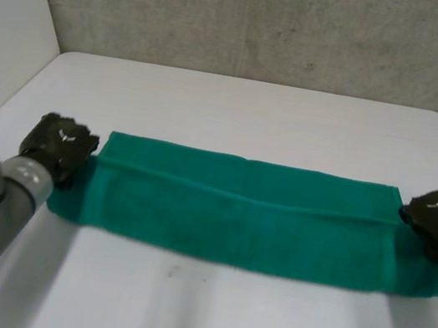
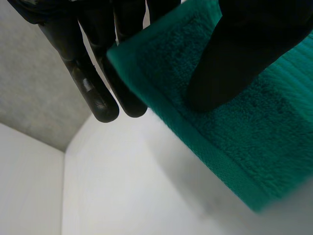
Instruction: Fold the towel.
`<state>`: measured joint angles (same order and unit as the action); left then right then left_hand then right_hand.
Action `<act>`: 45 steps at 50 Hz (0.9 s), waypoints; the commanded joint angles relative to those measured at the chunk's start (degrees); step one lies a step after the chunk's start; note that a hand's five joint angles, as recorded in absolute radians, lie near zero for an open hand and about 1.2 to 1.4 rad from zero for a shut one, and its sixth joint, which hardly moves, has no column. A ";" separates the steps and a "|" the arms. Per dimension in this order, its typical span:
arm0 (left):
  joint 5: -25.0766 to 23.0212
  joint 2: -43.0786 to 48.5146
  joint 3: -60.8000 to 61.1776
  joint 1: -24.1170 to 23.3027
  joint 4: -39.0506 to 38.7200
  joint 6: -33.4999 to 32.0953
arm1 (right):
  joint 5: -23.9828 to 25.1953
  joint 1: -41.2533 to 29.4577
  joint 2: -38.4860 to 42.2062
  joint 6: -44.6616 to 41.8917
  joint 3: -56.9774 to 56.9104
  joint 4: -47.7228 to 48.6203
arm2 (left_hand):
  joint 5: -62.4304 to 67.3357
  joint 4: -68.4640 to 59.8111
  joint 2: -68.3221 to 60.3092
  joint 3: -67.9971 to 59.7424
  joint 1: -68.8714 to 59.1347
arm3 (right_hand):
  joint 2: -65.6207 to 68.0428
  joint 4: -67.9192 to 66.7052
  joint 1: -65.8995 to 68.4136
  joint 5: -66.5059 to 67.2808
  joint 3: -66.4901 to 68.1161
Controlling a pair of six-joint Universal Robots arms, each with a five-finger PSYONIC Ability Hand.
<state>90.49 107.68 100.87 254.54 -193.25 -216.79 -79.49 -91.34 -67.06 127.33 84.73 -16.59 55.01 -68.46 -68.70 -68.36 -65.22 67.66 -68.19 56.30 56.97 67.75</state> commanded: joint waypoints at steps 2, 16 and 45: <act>0.47 13.50 -14.02 -1.94 -5.03 -0.03 | -5.32 -3.84 12.19 1.69 -13.07 5.07 | 14.99 -11.54 -11.30 -11.64 -14.78 | 12.34 -11.81 23.70 13.03 12.25; -0.14 31.27 -33.45 -2.20 -5.56 -4.78 | -9.19 -7.27 29.08 3.98 -34.17 6.57 | 14.99 -11.54 -11.30 -11.64 -14.78 | 12.34 -11.81 23.70 13.03 12.25; 0.21 9.22 -11.50 -5.45 -10.13 0.14 | -7.18 -9.12 5.90 15.75 -13.37 10.80 | -55.01 58.46 58.70 58.36 55.22 | -57.66 58.19 -46.30 -56.97 -57.75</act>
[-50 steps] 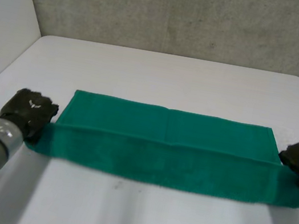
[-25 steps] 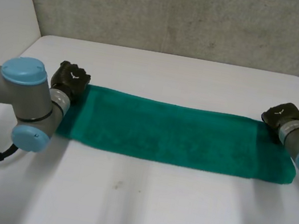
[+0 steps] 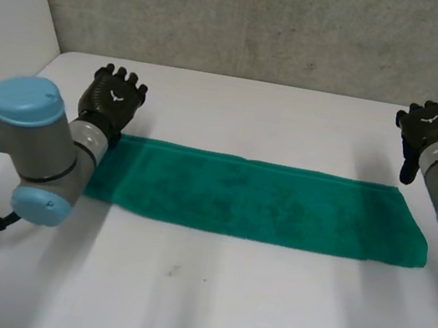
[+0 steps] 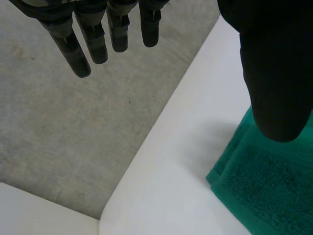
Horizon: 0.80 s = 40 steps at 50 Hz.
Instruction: Fold the towel.
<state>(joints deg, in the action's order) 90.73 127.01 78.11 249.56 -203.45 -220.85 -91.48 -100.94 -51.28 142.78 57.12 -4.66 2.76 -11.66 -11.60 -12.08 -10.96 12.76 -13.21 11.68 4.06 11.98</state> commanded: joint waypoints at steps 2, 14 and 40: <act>-0.12 -11.95 13.63 -0.56 -0.02 6.13 | 5.51 0.66 -11.47 0.31 17.31 -1.84 | -2.76 1.66 1.60 2.08 0.96 | -2.76 3.21 -1.68 -4.06 -1.98; -0.21 -16.53 23.22 -1.44 -5.11 17.48 | 12.37 7.68 -14.64 5.67 32.96 0.61 | -2.76 1.66 1.60 2.08 0.96 | 6.91 -6.45 7.98 5.60 7.69; -0.29 -15.74 23.75 -0.82 -7.84 17.83 | 14.83 14.37 -8.49 6.20 36.92 13.36 | -2.76 1.66 1.60 2.08 0.96 | 42.66 -42.21 43.74 41.36 43.44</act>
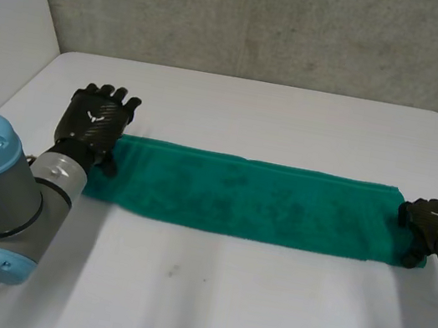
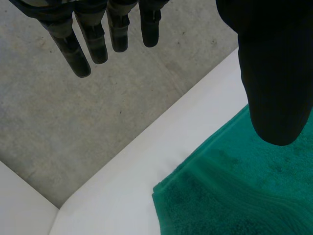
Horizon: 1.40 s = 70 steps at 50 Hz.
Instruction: Fold the towel.
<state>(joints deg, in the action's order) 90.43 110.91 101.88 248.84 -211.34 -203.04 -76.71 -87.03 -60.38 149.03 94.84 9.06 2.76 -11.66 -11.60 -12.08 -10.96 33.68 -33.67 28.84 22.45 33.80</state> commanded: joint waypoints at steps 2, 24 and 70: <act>0.01 0.36 0.08 -0.11 0.06 0.01 | -0.20 0.72 0.70 0.04 -0.88 -0.18 | -2.76 1.66 1.60 2.08 0.96 | 46.18 -46.19 51.01 47.41 46.06; 0.27 -0.17 0.17 0.06 0.06 0.10 | -12.06 9.78 -0.70 -18.33 -11.78 -2.99 | -2.76 1.66 1.60 2.08 0.96 | 46.32 -46.33 51.16 47.55 46.20; 0.27 0.27 -9.14 -11.09 0.06 1.50 | -6.17 -40.69 0.54 -3.61 -23.13 -3.43 | -2.76 1.66 1.60 2.08 0.96 | -23.68 23.67 -18.84 -22.45 -23.80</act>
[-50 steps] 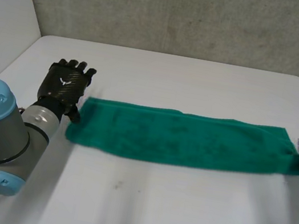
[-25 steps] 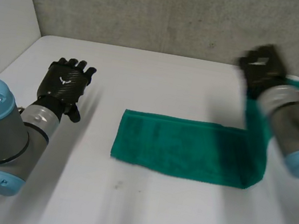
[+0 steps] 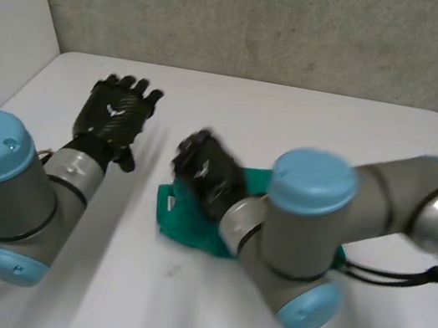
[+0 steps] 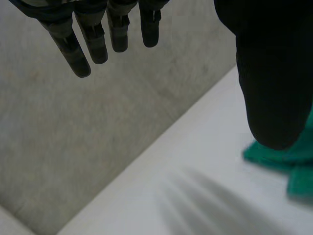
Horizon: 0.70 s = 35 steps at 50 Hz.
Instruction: Fold the towel.
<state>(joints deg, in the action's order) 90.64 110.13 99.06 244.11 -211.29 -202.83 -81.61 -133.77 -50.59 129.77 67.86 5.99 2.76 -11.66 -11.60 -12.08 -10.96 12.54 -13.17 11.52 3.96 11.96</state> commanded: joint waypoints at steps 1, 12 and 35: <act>0.07 1.40 -7.30 -7.15 0.00 1.99 | -1.53 7.72 -11.00 19.52 5.51 -0.80 | -2.76 1.66 1.60 2.08 0.96 | -2.54 3.17 -1.52 -3.96 -1.96; -0.02 16.77 -18.46 -12.78 7.11 8.94 | -0.22 22.49 -14.53 26.68 21.69 -3.27 | -2.54 1.45 1.39 1.86 0.75 | -2.54 3.17 -1.52 -3.96 -1.96; 3.50 10.47 -12.58 -9.00 13.80 9.38 | 4.36 30.33 -10.57 26.50 23.82 3.24 | -2.76 1.66 1.60 2.08 0.96 | 67.46 -66.83 68.48 66.04 68.04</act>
<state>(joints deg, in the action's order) 93.93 127.50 82.79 234.96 -197.49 -193.90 -74.93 -102.56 -60.54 156.36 96.07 8.37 2.76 -11.66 -11.60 -12.08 -10.96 67.14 -67.98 54.02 55.67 67.60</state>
